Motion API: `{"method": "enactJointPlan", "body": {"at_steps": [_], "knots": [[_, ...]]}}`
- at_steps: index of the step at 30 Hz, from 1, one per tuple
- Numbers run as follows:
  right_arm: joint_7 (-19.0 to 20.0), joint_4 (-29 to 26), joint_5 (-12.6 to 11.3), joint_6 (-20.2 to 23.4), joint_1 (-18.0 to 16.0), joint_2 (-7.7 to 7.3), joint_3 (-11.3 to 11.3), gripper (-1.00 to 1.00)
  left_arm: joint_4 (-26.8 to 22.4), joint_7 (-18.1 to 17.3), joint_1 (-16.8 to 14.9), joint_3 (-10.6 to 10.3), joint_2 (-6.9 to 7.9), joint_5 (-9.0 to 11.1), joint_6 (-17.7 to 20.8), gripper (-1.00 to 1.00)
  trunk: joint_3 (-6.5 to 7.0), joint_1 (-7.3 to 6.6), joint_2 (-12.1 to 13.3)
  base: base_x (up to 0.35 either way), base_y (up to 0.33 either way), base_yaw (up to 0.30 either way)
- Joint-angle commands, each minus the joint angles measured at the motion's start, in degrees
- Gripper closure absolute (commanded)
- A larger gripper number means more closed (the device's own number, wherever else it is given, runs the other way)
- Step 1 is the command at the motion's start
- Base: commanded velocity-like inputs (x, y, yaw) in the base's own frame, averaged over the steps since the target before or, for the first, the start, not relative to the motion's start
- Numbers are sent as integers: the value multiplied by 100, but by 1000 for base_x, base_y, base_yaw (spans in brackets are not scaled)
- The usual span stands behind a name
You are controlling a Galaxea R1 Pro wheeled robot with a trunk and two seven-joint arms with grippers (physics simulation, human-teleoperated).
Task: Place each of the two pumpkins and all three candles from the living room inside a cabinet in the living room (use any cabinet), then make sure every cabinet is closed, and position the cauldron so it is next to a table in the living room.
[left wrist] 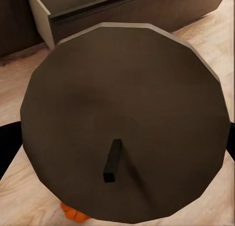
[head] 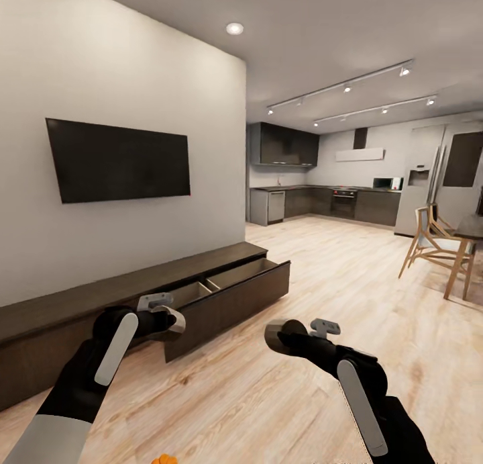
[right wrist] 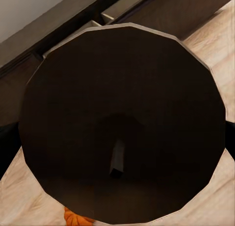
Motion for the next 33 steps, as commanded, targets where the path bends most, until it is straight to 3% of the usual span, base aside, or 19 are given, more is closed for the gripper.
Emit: {"method": "enactJointPlan", "body": {"at_steps": [1,9,19,25,33], "knots": [[-20,-5,-62,25,-5,1,-19,100,-6,60,-4,-11,6,54,12,100,-6,-1,-3,0,0,-139],[136,-4,-62,65,-5,6,-111,100,-5,60,-4,-19,6,48,12,100,-30,-1,-3,0,0,-44],[151,-4,-85,79,-5,15,-417,100,-5,59,-4,-20,6,47,12,100,-118,-1,-3,0,0,-2],[148,1,-491,79,-5,-36,-438,100,-13,64,-4,-24,6,51,12,100,-174,-1,-3,0,0,0],[139,4,-616,64,-5,-37,-434,100,-9,66,-4,-36,6,32,12,100,-212,-1,-3,37,-43,-6]]}}
